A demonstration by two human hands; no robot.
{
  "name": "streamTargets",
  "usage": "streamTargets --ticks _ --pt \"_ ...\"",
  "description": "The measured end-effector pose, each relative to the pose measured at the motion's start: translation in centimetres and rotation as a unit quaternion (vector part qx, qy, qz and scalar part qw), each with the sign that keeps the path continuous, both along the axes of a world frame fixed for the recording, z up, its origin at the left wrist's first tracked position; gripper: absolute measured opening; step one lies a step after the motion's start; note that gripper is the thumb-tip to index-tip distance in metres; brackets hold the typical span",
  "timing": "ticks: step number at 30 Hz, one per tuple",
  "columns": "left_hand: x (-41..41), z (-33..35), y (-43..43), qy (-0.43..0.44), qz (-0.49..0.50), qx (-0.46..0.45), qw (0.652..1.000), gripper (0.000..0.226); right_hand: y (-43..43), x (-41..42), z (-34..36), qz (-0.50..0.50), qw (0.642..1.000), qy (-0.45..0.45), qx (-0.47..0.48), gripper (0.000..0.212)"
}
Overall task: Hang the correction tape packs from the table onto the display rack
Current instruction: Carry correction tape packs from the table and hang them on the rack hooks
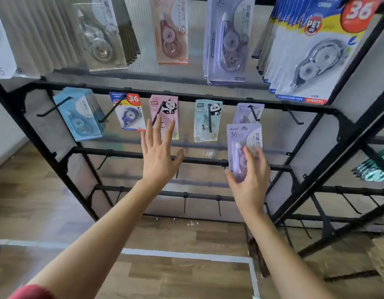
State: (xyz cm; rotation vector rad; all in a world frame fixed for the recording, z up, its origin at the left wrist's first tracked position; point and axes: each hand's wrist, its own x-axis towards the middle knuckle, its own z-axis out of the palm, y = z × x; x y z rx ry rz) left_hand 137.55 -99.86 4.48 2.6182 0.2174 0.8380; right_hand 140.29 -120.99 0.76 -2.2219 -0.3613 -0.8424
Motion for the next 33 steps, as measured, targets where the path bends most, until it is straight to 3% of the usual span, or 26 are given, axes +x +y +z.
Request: streamTargets --ticks 10,18,33 --pt "2.2 -0.8 -2.5 0.026 0.013 0.025 0.999 0.075 -2.6 6.9 0.1 -0.02 0.999 0.02 -0.02 0.059" --pt "3.3 -1.1 -2.9 0.046 0.014 0.02 0.999 0.072 -3.6 7.7 -1.6 -0.032 0.999 -0.003 -0.023 0.06" --pt "3.6 -1.3 -2.9 0.07 0.019 0.011 0.997 0.071 -1.0 15.8 -0.8 0.006 0.987 0.126 -0.095 0.072"
